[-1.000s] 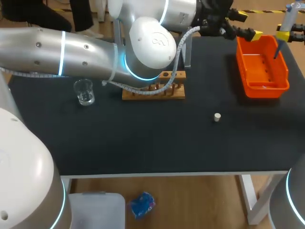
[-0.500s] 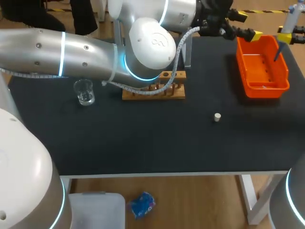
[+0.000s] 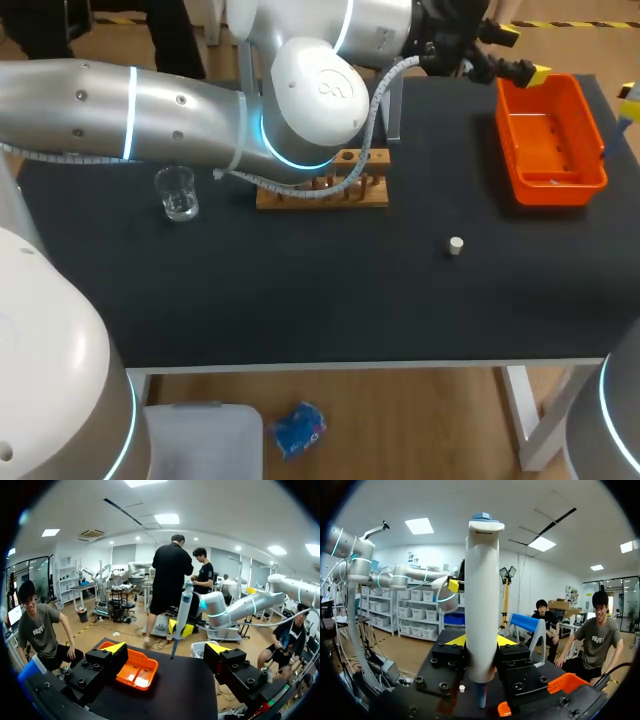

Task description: Invert the test tube, pick up the pipette, mount the tip to pipette, aspirate from beaker and dispense into the tube, eject the tip, return the pipette, and cap with the stopper.

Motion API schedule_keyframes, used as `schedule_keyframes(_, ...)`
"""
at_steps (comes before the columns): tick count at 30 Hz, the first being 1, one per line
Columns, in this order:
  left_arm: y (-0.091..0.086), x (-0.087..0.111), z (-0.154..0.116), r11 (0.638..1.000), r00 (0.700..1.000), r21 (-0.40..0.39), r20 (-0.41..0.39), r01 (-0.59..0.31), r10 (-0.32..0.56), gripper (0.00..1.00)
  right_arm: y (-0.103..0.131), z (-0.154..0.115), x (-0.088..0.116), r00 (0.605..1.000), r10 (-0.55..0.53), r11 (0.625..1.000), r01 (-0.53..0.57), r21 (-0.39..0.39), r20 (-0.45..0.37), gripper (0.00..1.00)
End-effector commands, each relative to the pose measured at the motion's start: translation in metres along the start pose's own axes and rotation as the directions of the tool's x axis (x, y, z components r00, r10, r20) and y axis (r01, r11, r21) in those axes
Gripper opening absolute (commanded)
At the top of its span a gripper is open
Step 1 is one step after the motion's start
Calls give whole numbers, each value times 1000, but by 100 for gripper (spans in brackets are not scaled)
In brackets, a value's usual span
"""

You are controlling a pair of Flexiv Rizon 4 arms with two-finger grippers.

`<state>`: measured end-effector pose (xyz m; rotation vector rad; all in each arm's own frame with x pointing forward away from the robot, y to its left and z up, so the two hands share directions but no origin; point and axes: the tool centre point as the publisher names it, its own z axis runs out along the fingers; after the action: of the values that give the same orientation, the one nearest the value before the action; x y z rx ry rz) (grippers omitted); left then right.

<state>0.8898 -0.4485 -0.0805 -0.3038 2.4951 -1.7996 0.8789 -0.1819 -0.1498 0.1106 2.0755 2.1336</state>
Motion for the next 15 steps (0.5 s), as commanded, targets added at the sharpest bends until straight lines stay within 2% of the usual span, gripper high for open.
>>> schedule_keyframes(1, 8, 5, -7, 1000, 1000, 6, -12, -18, 18, 100, 2, 9, 14, 1000, 2, 1000, -2, 10, 5, 0)
schedule_keyframes(8, 32, 14, -20, 998, 997, 23, -56, -55, 56, 100, -3, 27, 22, 1000, 11, 1000, -10, 12, -13, 0)
schedule_keyframes(15, 55, 17, -38, 996, 997, 57, -46, -63, 66, 100, -8, 47, 23, 1000, 16, 1000, -16, 2, -15, 0)
